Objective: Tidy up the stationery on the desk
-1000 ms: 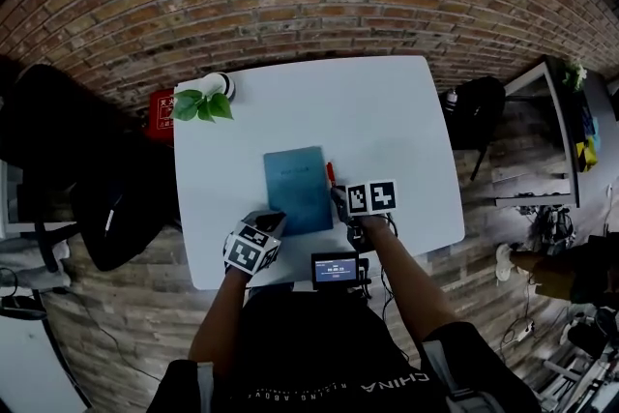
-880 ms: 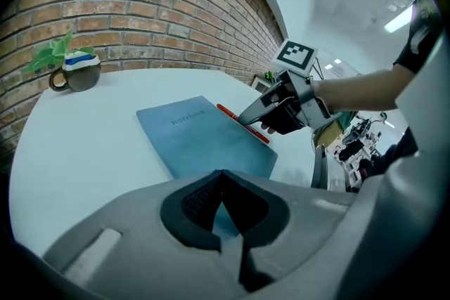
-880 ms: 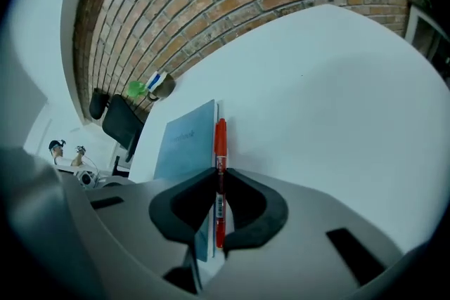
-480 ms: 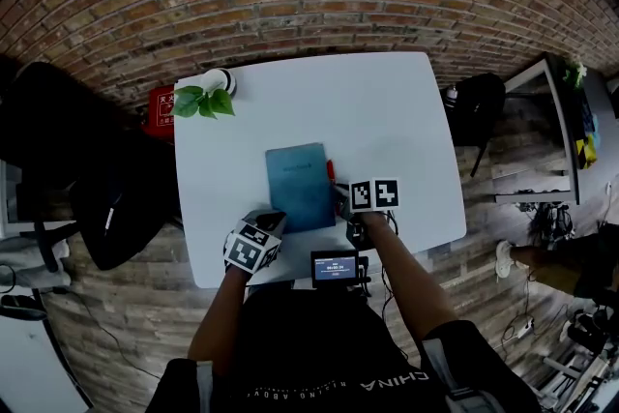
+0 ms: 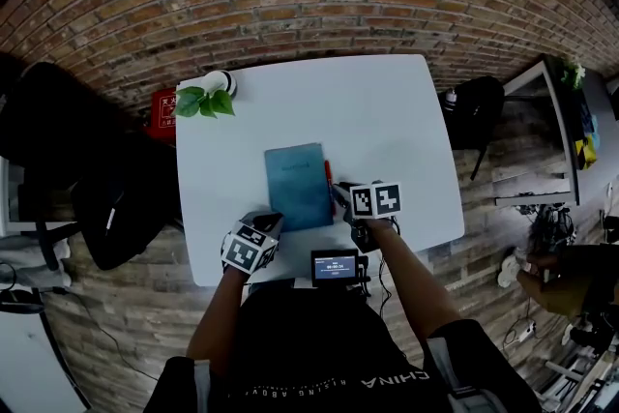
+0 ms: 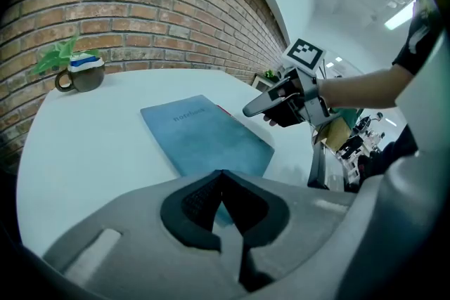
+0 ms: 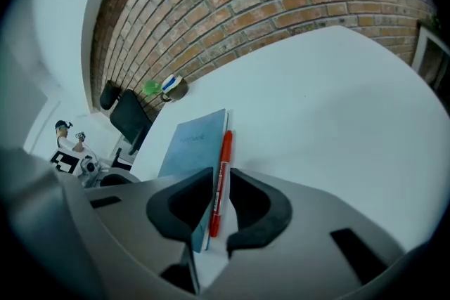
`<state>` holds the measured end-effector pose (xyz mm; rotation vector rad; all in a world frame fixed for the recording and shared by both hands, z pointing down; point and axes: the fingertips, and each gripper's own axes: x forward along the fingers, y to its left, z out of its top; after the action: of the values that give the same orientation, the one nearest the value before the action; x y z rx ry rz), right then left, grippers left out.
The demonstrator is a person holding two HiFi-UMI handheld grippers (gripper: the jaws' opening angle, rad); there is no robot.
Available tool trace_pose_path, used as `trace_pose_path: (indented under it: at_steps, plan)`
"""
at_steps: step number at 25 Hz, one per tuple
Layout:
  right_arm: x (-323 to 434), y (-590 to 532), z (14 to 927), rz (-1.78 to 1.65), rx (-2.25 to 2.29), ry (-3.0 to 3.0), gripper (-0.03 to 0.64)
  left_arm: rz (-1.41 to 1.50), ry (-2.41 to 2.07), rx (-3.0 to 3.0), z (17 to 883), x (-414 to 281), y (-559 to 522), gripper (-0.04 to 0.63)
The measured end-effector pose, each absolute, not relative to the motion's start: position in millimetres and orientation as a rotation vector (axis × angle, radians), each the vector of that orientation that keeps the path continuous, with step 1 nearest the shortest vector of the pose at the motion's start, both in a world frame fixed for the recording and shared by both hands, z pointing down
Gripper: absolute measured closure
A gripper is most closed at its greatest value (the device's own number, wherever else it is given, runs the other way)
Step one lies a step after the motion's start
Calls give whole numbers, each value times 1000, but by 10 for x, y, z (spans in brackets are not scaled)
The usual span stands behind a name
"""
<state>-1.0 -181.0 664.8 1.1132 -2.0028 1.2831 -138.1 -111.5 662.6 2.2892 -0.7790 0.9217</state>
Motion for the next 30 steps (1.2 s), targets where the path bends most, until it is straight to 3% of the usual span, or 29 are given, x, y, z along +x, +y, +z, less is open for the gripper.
trace_pose_path:
  at_steps: [13, 30]
  plan:
    - [-177, -1548, 6023, 701, 1019, -2235, 606, 866, -848, 2311, 6448, -1350, -1107, 584]
    - [-267, -1328, 5955, 653, 956, -2286, 607, 808, -899, 2367, 6257, -1254, -1028, 584]
